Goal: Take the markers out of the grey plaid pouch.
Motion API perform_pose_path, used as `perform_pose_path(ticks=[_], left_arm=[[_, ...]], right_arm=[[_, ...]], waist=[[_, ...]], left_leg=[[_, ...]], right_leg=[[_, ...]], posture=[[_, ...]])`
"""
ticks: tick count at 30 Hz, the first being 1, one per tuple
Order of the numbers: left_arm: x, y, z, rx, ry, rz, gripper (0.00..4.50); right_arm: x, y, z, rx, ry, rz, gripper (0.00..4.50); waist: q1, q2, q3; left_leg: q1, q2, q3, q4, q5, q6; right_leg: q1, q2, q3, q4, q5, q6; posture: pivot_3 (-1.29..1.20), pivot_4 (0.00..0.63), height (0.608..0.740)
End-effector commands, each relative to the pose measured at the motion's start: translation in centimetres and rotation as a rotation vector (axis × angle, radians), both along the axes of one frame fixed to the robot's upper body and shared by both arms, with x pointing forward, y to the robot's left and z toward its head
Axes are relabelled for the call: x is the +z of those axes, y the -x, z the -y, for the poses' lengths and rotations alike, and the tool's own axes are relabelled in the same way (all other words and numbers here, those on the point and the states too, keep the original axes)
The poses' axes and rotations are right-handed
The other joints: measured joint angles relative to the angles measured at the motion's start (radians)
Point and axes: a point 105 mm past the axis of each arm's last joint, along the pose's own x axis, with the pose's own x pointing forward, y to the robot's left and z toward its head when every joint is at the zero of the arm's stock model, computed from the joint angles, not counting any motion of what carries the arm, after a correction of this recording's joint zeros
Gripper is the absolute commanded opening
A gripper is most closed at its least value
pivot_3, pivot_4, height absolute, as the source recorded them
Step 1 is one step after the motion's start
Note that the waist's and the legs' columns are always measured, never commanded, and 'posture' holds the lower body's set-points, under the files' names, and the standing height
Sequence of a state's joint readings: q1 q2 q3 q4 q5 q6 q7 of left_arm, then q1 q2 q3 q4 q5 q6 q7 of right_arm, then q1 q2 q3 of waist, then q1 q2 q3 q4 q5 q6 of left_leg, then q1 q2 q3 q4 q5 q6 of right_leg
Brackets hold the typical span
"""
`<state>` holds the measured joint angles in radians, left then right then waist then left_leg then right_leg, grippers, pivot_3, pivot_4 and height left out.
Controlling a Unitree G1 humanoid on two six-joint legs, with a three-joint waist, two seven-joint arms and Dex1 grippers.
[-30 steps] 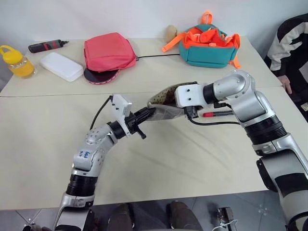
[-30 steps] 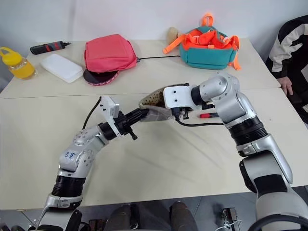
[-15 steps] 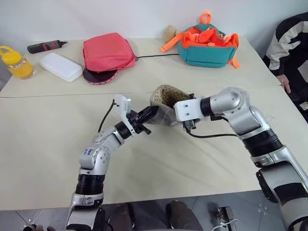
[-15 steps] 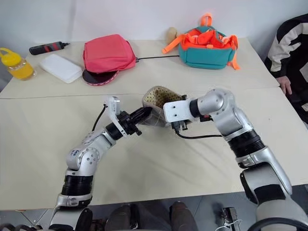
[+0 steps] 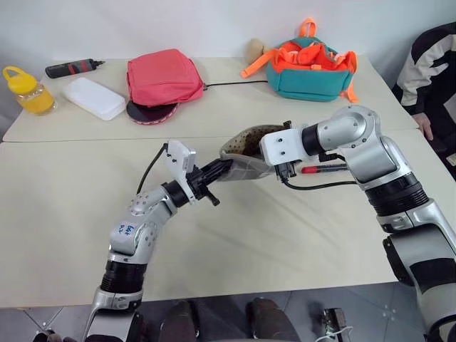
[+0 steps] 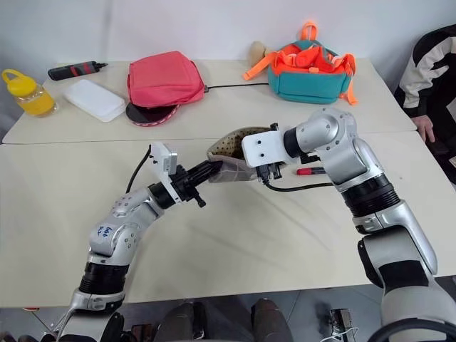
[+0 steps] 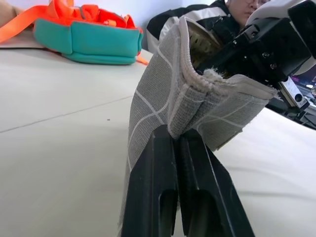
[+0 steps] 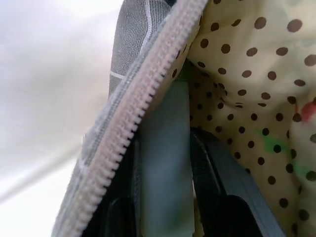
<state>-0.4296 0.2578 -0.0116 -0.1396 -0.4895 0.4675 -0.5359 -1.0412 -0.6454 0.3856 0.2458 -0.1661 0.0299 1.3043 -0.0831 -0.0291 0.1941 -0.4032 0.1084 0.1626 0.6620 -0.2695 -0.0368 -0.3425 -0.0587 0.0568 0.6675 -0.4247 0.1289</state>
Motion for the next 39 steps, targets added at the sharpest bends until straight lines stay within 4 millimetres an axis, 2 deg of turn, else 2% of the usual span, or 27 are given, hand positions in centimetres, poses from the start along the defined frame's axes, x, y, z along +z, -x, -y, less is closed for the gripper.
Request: perform_pose_path(ticks=[1, 7, 10, 16, 18, 22, 27, 33, 39], left_arm=[[-2.0, -0.2, -0.4, 0.026, -0.04, -0.063, 0.0], [-2.2, 0.2, 0.0, 0.0, -0.034, -0.084, 0.0], [-2.5, 0.9, 0.5, -0.044, -0.057, -0.095, 0.0], [-3.8, 2.1, 0.3, -0.102, -0.171, -0.084, 0.0], [-4.1, 2.1, 0.0, -0.103, -0.205, -0.075, 0.0], [-4.1, 1.8, -0.5, -0.079, -0.217, -0.062, 0.0], [-3.1, 0.0, -1.6, 0.033, -0.16, -0.037, 0.0], [-3.2, 0.0, -1.1, 0.02, -0.164, -0.033, 0.0], [-3.1, 0.3, -0.8, 0.014, -0.181, -0.005, 0.0]], right_arm=[[3.8, -0.1, 0.6, -0.021, -0.084, 0.1, 1.04], [-2.8, 1.3, 0.2, -0.004, 0.012, -0.053, 1.04], [-4.0, 1.2, 0.0, -0.015, 0.032, -0.056, 1.04], [-5.6, -0.3, 2.4, -0.085, 0.147, 0.005, 1.04], [-5.2, -0.6, 2.9, -0.098, 0.148, 0.02, 1.04], [-2.9, -1.1, 3.7, -0.124, 0.124, 0.056, 1.04], [-1.2, 0.1, 3.9, -0.089, 0.065, 0.003, 1.04], [0.7, 1.9, 2.3, -0.01, -0.089, -0.088, 1.04], [2.2, 2.3, 1.1, 0.017, -0.143, -0.047, 1.04]], waist=[[-0.002, 0.0, 0.0], [0.0, 0.0, 0.0], [-0.001, 0.0, 0.0], [-0.001, 0.0, 0.0], [-0.001, 0.0, 0.0], [-0.003, 0.0, 0.0], [0.001, 0.0, 0.0], [-0.002, 0.0, 0.0], [0.001, 0.0, 0.0]], left_leg=[[0.0, 0.0, 0.0, 0.0, 0.0, 0.0], [0.0, 0.0, 0.0, 0.0, 0.0, 0.0], [0.0, 0.0, 0.0, 0.0, 0.0, 0.0], [0.0, 0.0, 0.0, 0.001, 0.0, 0.0], [0.0, 0.0, 0.0, 0.001, 0.0, 0.0], [0.001, 0.001, 0.0, 0.001, 0.0, 0.0], [0.0, 0.001, 0.0, 0.001, 0.0, 0.0], [0.001, 0.001, 0.0, 0.001, 0.0, 0.0], [0.0, 0.0, 0.0, 0.001, 0.0, 0.0]], right_leg=[[0.0, 0.0, 0.0, 0.0, 0.0, 0.0], [0.0, 0.0, 0.0, 0.0, 0.0, 0.0], [-0.001, 0.0, 0.0, 0.0, 0.0, 0.0], [0.001, 0.001, 0.001, 0.001, 0.0, 0.0], [0.002, 0.001, 0.001, 0.001, 0.0, 0.0], [0.001, 0.002, 0.001, 0.002, 0.0, 0.0], [0.002, 0.001, 0.001, 0.001, 0.0, 0.0], [0.001, 0.002, 0.001, 0.002, 0.0, 0.0], [0.001, 0.001, 0.001, 0.002, 0.0, 0.0]], posture=[[0.0, 0.15, 0.74], [0.0, 0.15, 0.74], [0.0, 0.15, 0.74], [0.0, 0.15, 0.74], [0.0, 0.15, 0.74], [0.0, 0.15, 0.74], [0.0, 0.15, 0.74], [0.0, 0.15, 0.74], [0.0, 0.15, 0.74]])
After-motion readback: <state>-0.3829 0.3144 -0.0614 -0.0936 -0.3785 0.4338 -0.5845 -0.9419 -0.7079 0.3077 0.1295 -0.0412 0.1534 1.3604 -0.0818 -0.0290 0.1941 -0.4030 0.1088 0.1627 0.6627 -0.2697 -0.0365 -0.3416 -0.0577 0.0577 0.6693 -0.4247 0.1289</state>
